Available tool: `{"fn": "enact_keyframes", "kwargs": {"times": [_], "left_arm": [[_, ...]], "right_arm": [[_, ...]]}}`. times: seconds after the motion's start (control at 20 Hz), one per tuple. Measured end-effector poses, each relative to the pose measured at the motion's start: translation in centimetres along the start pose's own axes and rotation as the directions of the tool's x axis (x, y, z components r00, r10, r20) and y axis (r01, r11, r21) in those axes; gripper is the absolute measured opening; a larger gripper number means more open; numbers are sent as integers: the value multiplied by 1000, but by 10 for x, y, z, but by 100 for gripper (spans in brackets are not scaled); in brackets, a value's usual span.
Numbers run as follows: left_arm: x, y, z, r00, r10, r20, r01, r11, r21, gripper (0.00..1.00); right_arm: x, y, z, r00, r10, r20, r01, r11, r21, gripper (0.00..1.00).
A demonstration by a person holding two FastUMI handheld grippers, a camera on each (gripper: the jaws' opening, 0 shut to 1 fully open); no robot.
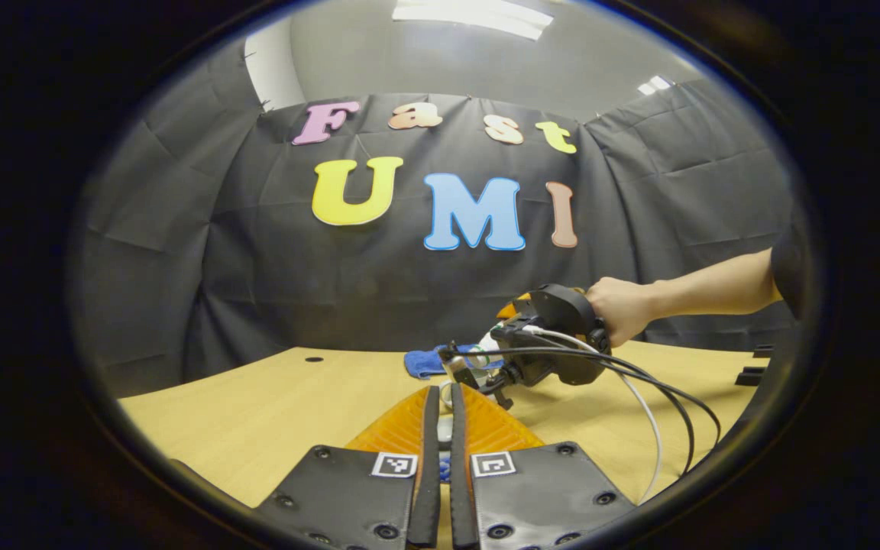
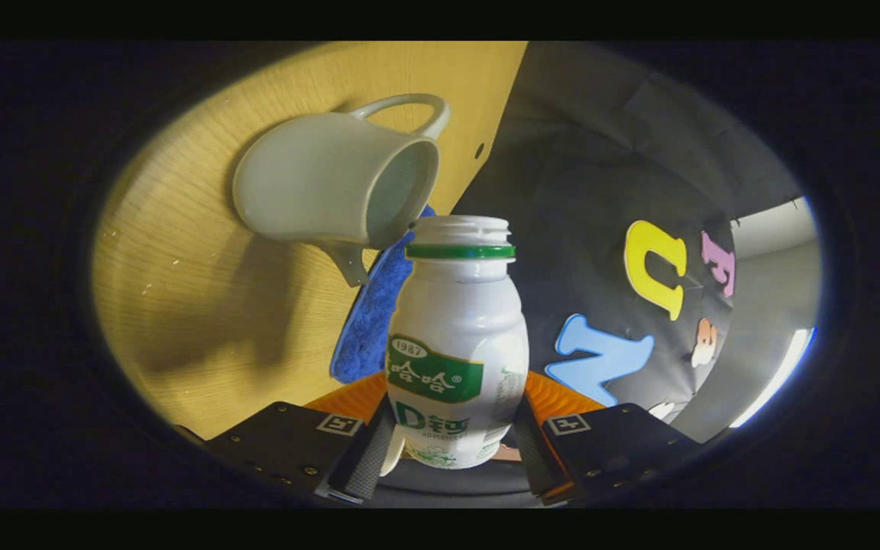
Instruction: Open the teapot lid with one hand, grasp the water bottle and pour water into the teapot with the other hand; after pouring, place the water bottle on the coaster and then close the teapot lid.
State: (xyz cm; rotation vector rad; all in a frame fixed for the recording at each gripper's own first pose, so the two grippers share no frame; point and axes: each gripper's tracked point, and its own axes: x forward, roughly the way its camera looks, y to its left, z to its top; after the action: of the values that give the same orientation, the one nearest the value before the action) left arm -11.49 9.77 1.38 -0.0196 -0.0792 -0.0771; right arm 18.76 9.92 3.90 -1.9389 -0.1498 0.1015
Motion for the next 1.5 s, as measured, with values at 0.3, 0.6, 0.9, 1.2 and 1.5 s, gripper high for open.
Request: {"fn": "enact_keyframes", "kwargs": {"times": [0.3, 0.6, 0.9, 1.2, 1.5], "left_arm": [[0, 1, -1, 1000, 5, -7, -5, 1000, 3, 12], [2, 1, -6, 1000, 10, -22, -11, 1000, -10, 16], [5, -1, -9, 999, 5, -33, -5, 1000, -7, 16], [16, -6, -6, 999, -10, -42, 9, 999, -39, 12], [41, -13, 3, 999, -34, -38, 32, 998, -46, 16]], "right_arm": [[-2, 15, 2, 996, 84, 10, -85, 984, 158, 72], [-10, 37, 6, 982, 185, 39, -184, 885, 427, 72], [-21, 46, 6, 970, 226, 93, -227, 689, 689, 72], [-34, 25, -4, 968, 168, 184, -223, 251, 942, 72], [-66, 13, -16, 965, 69, 254, -243, -134, 961, 72]]}}
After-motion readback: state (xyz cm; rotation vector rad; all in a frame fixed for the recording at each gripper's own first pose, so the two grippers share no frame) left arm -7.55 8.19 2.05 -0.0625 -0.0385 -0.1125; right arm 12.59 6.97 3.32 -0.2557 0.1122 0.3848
